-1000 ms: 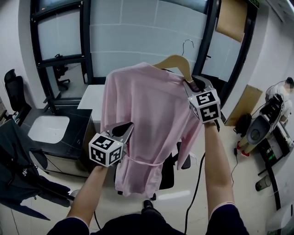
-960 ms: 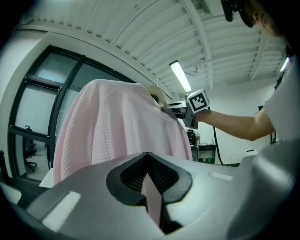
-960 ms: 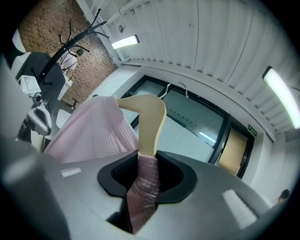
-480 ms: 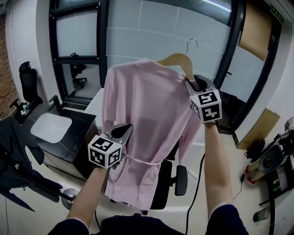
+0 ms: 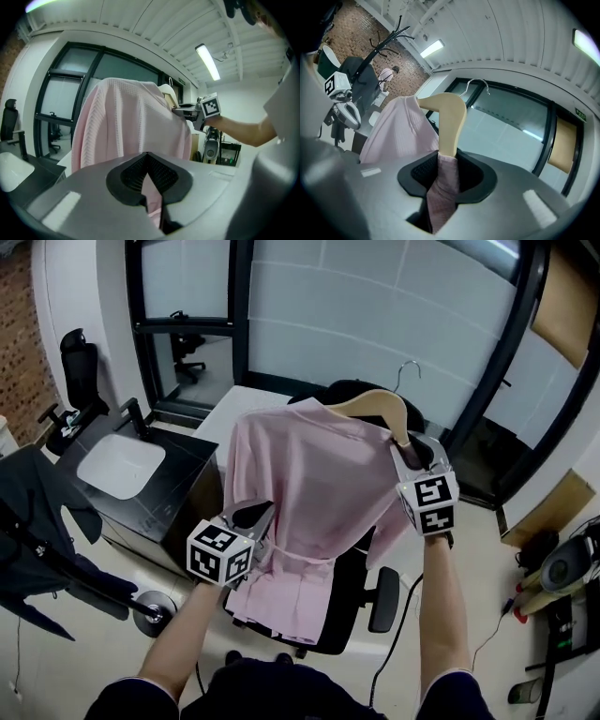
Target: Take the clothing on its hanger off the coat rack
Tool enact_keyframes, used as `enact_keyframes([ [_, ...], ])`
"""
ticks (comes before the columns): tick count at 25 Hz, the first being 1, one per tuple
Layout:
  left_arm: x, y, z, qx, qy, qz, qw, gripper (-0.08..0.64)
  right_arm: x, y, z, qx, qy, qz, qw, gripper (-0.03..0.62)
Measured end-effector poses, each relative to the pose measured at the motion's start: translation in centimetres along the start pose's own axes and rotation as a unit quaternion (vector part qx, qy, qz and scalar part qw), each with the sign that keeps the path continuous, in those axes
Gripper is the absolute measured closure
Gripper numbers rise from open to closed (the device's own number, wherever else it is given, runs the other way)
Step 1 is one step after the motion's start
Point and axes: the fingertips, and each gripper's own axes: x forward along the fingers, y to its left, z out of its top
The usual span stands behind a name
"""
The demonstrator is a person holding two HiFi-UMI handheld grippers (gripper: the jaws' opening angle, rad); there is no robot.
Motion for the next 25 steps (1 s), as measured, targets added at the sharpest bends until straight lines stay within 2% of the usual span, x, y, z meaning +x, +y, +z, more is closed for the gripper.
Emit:
enact_keyframes([
  [7,-1.9,0.7,-6.1,-0.008,0.063,0.018,0.9978,0.548,-0.2,6.6,-7.3,0.023,0.036,0.052,0.998,0.488],
  [15,-3.3,-0.6,-9.9,-0.035,0.096,0.013,0.9947,0.548,-1.6,12.6,-14.4,0.03,0.106,0.089,0.99,0.489],
  [20,-3.8,-1.4,-12.4,-0.048,0.116,0.014,0.992,0.548,-1.8,16.2,-19.0,0.048,0.147,0.116,0.981,0.489],
  [25,-4.4,-2.1,-14.8,-0.069,0.131,0.02,0.9888,0.548,-1.4,20.5,-23.5,0.072,0.187,0.154,0.968,0.489],
])
